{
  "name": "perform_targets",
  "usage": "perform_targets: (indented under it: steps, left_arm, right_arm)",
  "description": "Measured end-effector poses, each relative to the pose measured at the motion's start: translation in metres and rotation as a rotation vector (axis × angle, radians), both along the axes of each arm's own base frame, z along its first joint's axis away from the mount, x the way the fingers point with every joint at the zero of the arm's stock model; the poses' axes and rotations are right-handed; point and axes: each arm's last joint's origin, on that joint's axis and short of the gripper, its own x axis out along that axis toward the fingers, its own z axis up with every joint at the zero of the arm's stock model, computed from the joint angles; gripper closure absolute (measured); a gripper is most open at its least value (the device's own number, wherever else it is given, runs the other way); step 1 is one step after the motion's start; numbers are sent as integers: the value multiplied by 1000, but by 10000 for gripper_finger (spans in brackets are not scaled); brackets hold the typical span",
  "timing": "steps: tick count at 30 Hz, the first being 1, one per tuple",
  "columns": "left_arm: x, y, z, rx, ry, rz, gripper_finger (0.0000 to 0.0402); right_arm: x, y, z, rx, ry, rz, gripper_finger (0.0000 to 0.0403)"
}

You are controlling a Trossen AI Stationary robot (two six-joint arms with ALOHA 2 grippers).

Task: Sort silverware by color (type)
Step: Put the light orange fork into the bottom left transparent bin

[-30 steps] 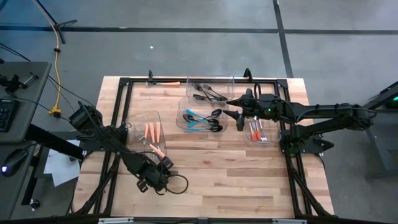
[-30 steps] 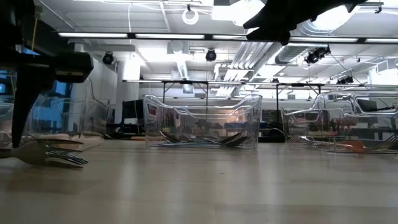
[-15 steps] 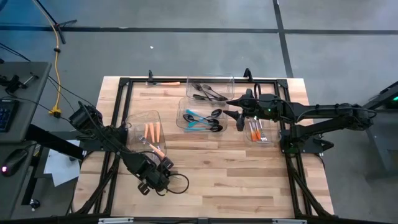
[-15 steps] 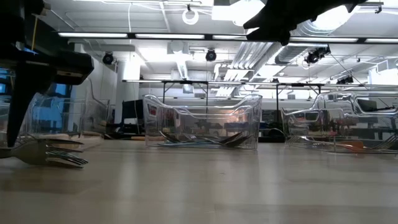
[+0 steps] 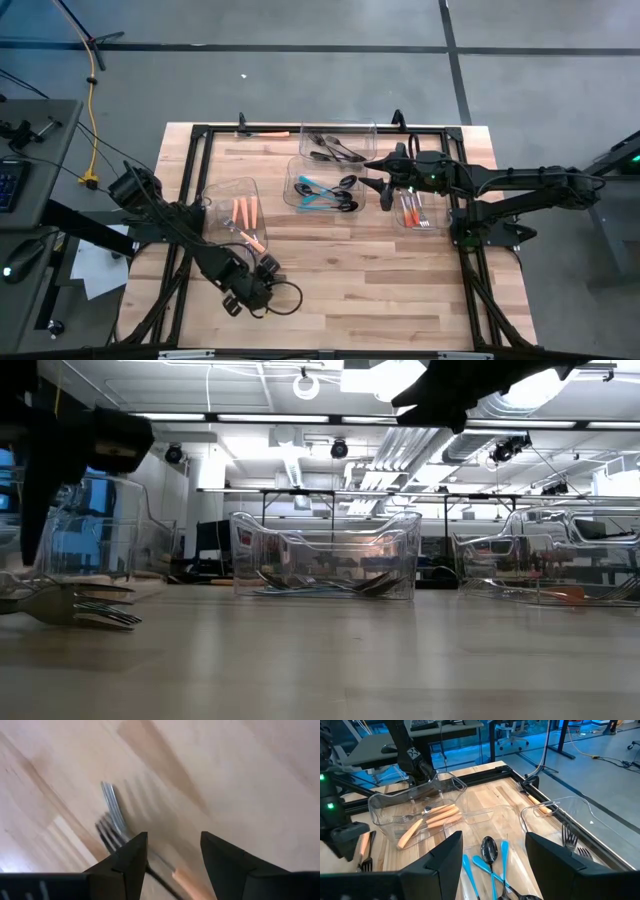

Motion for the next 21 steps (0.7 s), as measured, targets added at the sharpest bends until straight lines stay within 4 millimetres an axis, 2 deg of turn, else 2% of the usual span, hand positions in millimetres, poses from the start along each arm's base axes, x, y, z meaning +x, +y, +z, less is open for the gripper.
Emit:
perform_targets:
  steps: [9, 21]
  left_arm:
    - [-10, 9, -16, 8, 83, 43, 229]
    - [-7, 5, -15, -59, 63, 27, 229]
  right_arm:
    - [0, 0, -1, 1, 11, 0, 201]
    - [0, 0, -1, 3, 11, -1, 201]
